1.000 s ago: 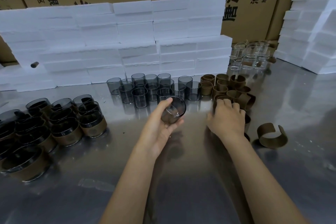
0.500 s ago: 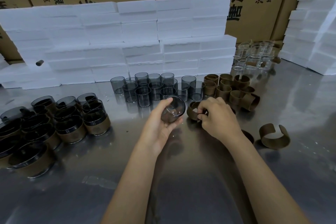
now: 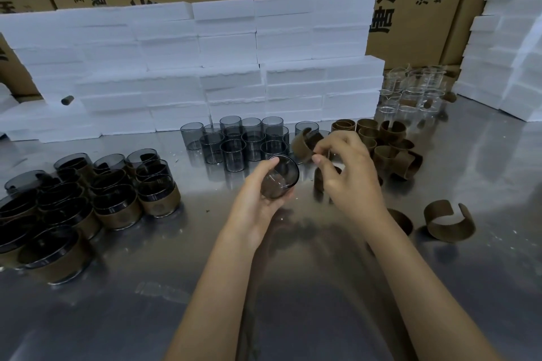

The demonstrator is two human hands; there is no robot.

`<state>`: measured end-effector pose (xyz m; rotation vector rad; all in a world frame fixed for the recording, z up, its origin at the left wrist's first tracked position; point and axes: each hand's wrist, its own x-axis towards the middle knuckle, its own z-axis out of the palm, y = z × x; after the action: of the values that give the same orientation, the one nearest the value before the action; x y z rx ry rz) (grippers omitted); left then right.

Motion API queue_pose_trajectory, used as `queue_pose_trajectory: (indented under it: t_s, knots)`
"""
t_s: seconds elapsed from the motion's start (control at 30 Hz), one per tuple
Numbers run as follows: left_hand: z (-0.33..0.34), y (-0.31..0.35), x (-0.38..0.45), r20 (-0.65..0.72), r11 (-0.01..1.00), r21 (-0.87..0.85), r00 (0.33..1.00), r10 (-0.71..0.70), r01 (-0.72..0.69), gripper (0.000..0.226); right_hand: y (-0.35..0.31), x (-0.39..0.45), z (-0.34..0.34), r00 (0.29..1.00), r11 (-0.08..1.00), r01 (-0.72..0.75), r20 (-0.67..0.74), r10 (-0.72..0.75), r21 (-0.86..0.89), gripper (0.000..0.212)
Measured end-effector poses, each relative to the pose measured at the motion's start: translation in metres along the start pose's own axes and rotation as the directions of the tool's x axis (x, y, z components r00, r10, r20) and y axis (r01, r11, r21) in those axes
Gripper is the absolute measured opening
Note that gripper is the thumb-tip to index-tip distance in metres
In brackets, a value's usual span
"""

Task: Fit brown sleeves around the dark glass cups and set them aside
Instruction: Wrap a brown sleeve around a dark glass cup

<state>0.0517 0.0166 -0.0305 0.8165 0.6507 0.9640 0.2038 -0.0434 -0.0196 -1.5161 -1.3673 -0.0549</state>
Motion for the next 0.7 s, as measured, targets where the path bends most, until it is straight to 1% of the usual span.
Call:
queue_pose_trajectory:
  t_s: [0.07,0.1,0.2,0.33,0.37,0.43,0.53,0.6,0.7]
  knots:
    - [0.001,-0.001,0.001,-0.013,1.0,0.018,1.0,0.025,-0.025,0.039,-0.009,-0.003,0.004,0.995,0.993,0.077,0.055,-0.082,0.087,0.011]
    - [0.0,-0.002,0.002,-0.02,0.999,0.006,0.999,0.038,-0.038,0.048,-0.014,-0.005,0.006,0.988,0.988,0.125,0.085,-0.133,0.093,0.012]
    - [-0.004,0.0,0.003,-0.009,0.997,-0.009,0.997,0.078,-0.078,0.056,-0.02,-0.009,0.01,0.955,0.969,0.248,0.166,-0.248,0.02,0.014]
    - [-0.01,0.004,0.003,0.07,0.996,0.054,0.995,0.068,-0.071,0.076,-0.024,-0.011,0.01,0.906,0.932,0.354,0.272,-0.323,-0.073,0.012]
    - [-0.01,0.004,0.004,0.075,0.995,0.059,0.995,0.072,-0.076,0.075,-0.025,-0.011,0.01,0.902,0.93,0.358,0.289,-0.322,-0.079,0.011]
    - [-0.011,0.005,0.004,0.07,0.996,0.049,0.995,0.07,-0.073,0.064,-0.028,-0.012,0.01,0.906,0.938,0.338,0.296,-0.303,-0.072,0.008]
    - [-0.011,0.005,0.004,0.02,0.996,0.032,0.997,0.077,-0.078,0.048,-0.031,-0.014,0.011,0.93,0.963,0.266,0.274,-0.247,-0.035,0.006]
    - [-0.011,0.007,0.005,-0.001,0.996,0.027,0.997,0.082,-0.082,0.044,-0.032,-0.015,0.013,0.939,0.971,0.239,0.259,-0.227,-0.016,0.008]
    - [-0.009,0.005,0.004,0.04,0.994,0.075,0.996,0.08,-0.083,0.041,-0.034,-0.016,0.013,0.94,0.97,0.244,0.247,-0.233,-0.012,0.009]
